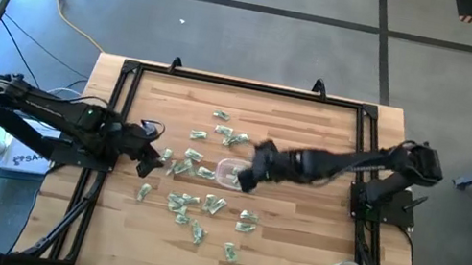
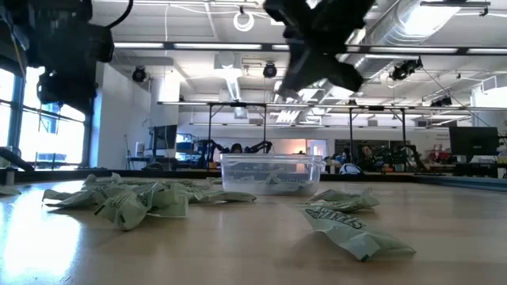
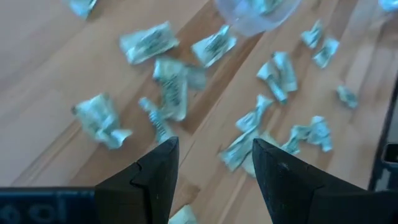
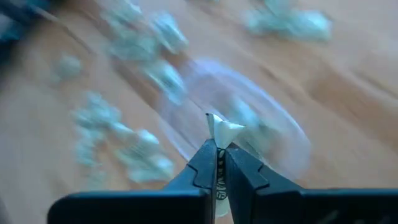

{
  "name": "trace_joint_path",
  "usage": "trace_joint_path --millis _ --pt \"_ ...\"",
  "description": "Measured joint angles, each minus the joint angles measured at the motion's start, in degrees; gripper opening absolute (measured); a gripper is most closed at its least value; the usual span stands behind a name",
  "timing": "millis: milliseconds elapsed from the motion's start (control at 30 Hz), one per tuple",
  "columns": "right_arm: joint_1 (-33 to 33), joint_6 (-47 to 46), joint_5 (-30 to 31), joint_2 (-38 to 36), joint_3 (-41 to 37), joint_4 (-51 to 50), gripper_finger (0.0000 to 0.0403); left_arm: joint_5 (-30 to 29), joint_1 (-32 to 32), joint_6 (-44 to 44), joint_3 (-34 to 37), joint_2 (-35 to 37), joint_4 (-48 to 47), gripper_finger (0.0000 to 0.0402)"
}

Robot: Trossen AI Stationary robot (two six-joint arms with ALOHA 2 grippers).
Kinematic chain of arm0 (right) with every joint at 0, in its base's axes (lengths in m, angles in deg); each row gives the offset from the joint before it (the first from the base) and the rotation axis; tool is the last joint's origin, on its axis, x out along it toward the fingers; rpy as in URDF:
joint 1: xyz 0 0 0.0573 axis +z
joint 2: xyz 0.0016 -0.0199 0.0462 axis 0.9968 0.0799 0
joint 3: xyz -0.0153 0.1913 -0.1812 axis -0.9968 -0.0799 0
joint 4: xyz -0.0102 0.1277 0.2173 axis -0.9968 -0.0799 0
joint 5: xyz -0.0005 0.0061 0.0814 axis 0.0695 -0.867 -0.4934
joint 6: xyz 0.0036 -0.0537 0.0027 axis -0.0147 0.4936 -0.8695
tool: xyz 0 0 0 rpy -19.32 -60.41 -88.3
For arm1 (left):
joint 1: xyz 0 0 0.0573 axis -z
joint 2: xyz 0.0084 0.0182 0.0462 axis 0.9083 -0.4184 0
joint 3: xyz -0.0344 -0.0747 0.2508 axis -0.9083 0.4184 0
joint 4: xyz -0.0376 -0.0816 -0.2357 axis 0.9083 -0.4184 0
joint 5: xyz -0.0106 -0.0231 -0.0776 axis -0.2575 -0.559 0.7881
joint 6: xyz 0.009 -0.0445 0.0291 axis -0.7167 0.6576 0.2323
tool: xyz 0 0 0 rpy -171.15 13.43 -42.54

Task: Pick and place Stevia / Truvia into bins
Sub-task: Put the stevia packet into the transparent container

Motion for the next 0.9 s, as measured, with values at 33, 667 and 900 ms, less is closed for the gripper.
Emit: trace_joint_path --millis 33,667,900 --pt "-1.38 2.27 -1.93 1.14 0.77 0.67 0.0017 0.0 0.0 0.87 0.89 0.3 0.08 0.0236" --pt "-1.24 14.62 12.31 6.1 13.31 -19.32 0.0287 -8.9 -0.02 12.89 3.64 -11.04 -4.94 0.0237" --pt "-0.94 14.33 13.94 4.81 11.7 -24.34 0.0299 -12.97 -0.06 12.12 3.55 -26.64 5.66 0.0237"
